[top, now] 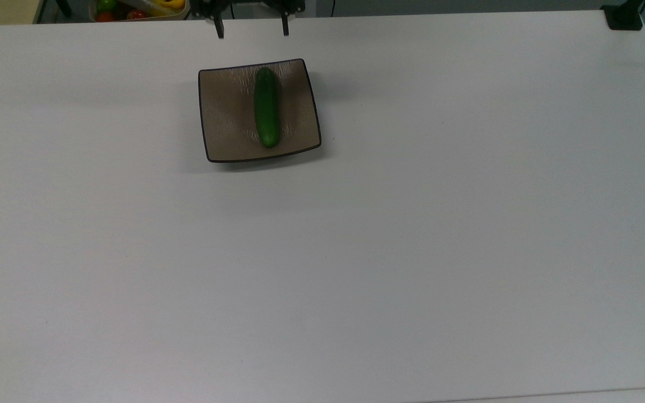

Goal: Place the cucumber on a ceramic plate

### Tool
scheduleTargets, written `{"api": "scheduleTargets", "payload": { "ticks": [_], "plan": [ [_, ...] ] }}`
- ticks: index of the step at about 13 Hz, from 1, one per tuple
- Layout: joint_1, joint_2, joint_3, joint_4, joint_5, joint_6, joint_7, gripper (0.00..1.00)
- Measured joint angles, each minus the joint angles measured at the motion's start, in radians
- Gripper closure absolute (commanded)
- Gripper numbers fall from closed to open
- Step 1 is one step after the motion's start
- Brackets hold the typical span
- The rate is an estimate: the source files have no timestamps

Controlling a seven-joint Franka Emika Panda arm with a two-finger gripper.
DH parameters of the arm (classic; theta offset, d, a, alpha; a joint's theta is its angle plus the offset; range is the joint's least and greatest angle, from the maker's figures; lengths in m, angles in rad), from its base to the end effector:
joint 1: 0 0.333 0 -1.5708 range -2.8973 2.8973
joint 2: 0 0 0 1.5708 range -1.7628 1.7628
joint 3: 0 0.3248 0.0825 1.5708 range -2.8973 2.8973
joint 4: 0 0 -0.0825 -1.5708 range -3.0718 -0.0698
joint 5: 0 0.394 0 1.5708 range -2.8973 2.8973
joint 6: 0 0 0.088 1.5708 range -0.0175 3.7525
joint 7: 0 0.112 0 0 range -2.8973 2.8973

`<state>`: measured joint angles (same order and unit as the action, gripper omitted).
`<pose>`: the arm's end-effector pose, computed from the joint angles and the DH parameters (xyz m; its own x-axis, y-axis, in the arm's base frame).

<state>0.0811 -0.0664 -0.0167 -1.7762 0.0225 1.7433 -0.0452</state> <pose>0.5528 0.0375 0.5807 0.9938 0.1055 0.0345 0.1063 -0.9941 -0.0219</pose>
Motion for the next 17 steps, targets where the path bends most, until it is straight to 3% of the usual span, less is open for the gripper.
{"api": "scheduleTargets", "payload": {
  "ticks": [3,7,17],
  "plan": [
    [0.000,0.000,0.001,0.083,0.003,-0.091,0.066,0.00],
    [0.002,0.001,0.017,0.108,0.008,-0.122,0.142,0.00],
    [-0.001,0.047,0.016,0.108,0.008,0.040,0.031,0.00]
  ]
}}
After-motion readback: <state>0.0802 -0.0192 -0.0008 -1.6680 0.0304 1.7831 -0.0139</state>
